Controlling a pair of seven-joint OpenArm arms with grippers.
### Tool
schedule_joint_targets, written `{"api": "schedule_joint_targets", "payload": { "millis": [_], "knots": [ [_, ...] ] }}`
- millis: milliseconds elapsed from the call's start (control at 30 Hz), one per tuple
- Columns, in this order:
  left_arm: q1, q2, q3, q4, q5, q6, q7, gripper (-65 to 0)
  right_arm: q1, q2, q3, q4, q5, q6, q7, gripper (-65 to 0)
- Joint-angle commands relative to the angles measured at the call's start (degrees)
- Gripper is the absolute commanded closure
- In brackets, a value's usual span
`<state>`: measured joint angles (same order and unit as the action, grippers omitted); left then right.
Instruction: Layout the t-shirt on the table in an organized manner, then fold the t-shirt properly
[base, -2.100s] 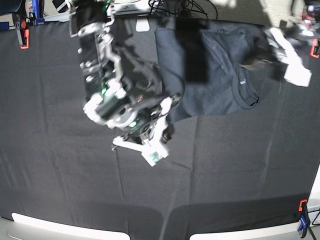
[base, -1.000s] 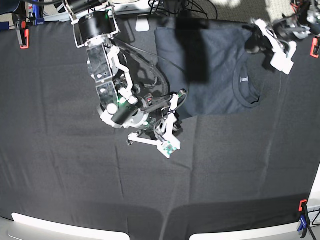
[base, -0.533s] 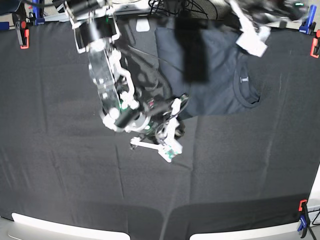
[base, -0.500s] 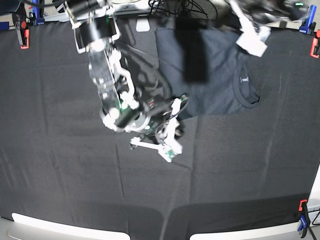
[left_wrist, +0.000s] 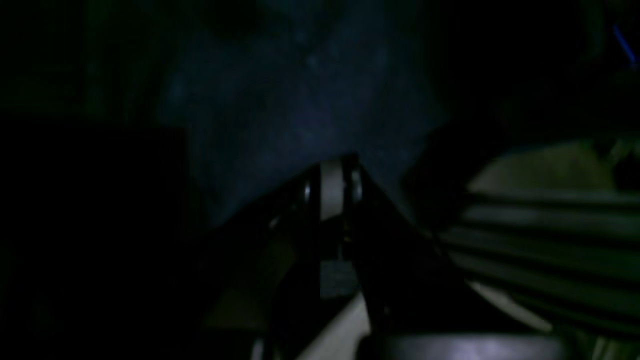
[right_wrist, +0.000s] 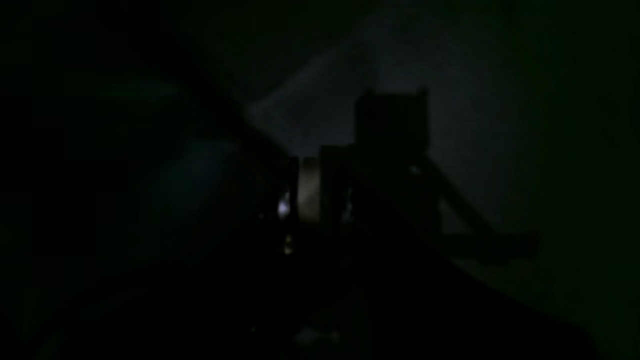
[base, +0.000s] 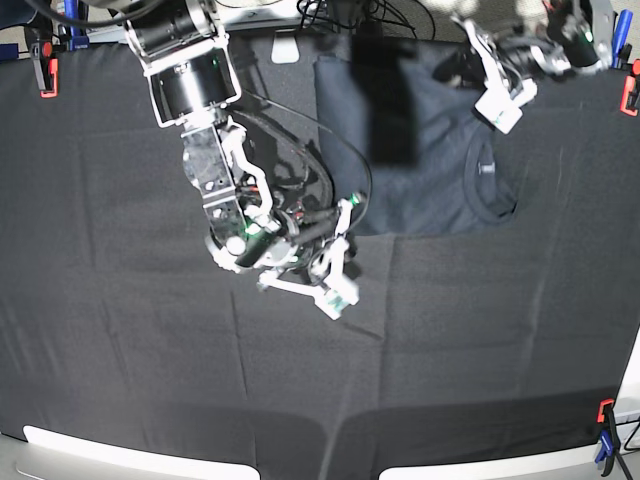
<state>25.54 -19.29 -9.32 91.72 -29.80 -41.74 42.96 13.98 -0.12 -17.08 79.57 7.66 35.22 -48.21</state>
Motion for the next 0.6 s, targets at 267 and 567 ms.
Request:
{"api": "schedule_joint_targets", "payload": {
  "millis": [267,567],
  "knots": [
    [-11.1,-4.5,-0.5,-9.0,6.0,5.4,-1.5,0.0,-1.2,2.2,0.2,3.0,4.8,3.6,-6.5,-0.7],
    [-19.3,-2.6,-0.3,-15.0,6.0,10.3,-11.3,0.0,-15.7,3.0,0.2,18.3,2.4,3.5,-6.6,0.0]
  ]
}}
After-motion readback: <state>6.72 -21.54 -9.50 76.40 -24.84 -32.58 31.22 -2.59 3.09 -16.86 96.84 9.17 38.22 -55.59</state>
